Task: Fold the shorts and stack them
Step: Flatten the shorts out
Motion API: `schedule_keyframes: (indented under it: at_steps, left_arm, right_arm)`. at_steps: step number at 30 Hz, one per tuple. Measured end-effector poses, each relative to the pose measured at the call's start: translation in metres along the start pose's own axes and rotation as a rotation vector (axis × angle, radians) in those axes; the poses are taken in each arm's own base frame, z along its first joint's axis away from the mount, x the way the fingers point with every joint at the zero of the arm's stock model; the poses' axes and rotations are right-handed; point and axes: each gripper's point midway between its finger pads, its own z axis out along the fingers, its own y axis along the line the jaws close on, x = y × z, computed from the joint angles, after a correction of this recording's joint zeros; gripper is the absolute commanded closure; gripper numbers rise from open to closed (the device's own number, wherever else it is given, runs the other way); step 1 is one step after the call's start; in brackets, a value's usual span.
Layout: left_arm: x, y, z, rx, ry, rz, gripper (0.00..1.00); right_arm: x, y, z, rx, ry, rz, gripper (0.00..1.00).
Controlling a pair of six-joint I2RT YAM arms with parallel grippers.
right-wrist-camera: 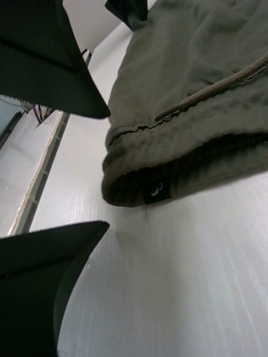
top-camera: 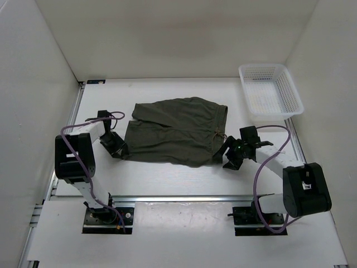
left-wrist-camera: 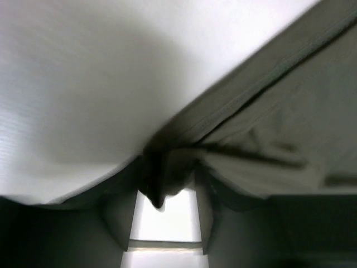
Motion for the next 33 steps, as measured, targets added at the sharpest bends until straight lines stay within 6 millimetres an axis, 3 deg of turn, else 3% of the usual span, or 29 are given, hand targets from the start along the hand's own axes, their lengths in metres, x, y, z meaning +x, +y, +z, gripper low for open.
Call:
schedule_keyframes:
  at_steps: [2, 4, 5, 8, 13, 16, 20, 25, 28, 33]
  left_arm:
    - [-0.004, -0.002, 0.003, -0.003, -0.003, 0.002, 0.90]
    - [-0.007, -0.005, 0.004, 0.001, -0.004, 0.006, 0.90]
    - [-0.009, -0.006, 0.004, 0.002, -0.007, 0.009, 0.90]
    - [-0.010, -0.008, 0.004, 0.005, -0.013, 0.012, 0.90]
    - [-0.016, -0.014, -0.005, 0.028, -0.038, 0.017, 0.90]
    - [-0.027, -0.030, -0.033, 0.082, -0.096, 0.028, 0.90]
    - [-0.055, -0.066, -0.102, 0.205, -0.243, 0.058, 0.90]
    - [-0.074, -0.105, -0.229, 0.409, -0.495, 0.109, 0.90]
    - [-0.062, -0.112, -0.307, 0.539, -0.651, 0.144, 0.90]
    - [-0.014, -0.097, -0.421, 0.737, -0.893, 0.185, 0.90]
  right_arm:
    - [-0.001, -0.001, 0.005, -0.005, -0.002, 0.016, 0.37]
    - [-0.002, -0.002, 0.011, -0.006, -0.004, 0.035, 0.49]
    - [-0.003, -0.003, 0.013, -0.006, -0.003, 0.040, 0.71]
    - [-0.008, -0.005, 0.021, 0.003, -0.013, 0.052, 1.00]
    - [-0.028, 0.007, 0.017, 0.026, -0.055, 0.020, 1.00]
    - [-0.051, 0.031, 0.002, 0.012, -0.125, -0.046, 1.00]
    - [-0.086, 0.080, -0.042, -0.040, -0.251, -0.154, 1.00]
    - [-0.115, 0.149, -0.127, -0.158, -0.442, -0.312, 1.00]
    - [-0.112, 0.175, -0.178, -0.228, -0.530, -0.386, 1.00]
    - [-0.086, 0.198, -0.253, -0.343, -0.627, -0.485, 1.00]
